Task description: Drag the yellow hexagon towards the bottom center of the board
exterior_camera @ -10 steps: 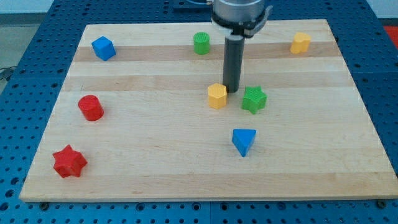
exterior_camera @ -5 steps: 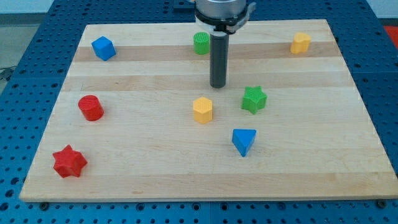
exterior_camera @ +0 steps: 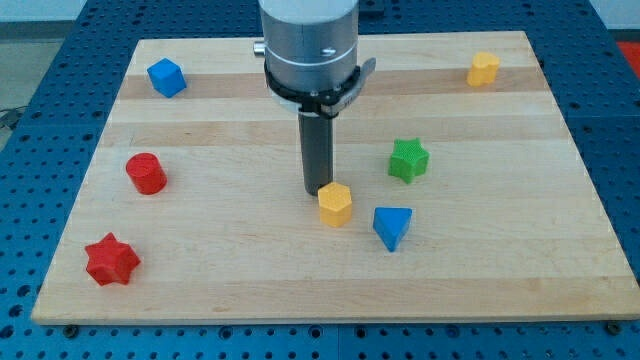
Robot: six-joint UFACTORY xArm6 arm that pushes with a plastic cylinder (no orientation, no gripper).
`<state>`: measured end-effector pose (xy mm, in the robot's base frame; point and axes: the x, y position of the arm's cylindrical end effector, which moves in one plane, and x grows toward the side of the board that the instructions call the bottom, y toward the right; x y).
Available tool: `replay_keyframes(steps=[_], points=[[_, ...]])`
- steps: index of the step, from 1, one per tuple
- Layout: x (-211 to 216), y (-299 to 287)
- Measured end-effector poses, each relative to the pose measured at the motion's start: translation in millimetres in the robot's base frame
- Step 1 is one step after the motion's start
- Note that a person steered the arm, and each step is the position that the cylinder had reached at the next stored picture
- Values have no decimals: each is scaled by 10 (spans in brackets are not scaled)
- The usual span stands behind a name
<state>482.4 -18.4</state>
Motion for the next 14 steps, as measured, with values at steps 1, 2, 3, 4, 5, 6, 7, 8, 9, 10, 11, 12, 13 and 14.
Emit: replay_keyframes(steps=[1,2,3,4,5,6,7,8,9,10,11,12,13,14], points=[[107,0],[-559,-46],[-604,363],[-468,363],[-124,303],[-104,290],[-98,290],[-36,290],[134,290],[237,290],[298,290],[347,290],[412,279],[469,261]])
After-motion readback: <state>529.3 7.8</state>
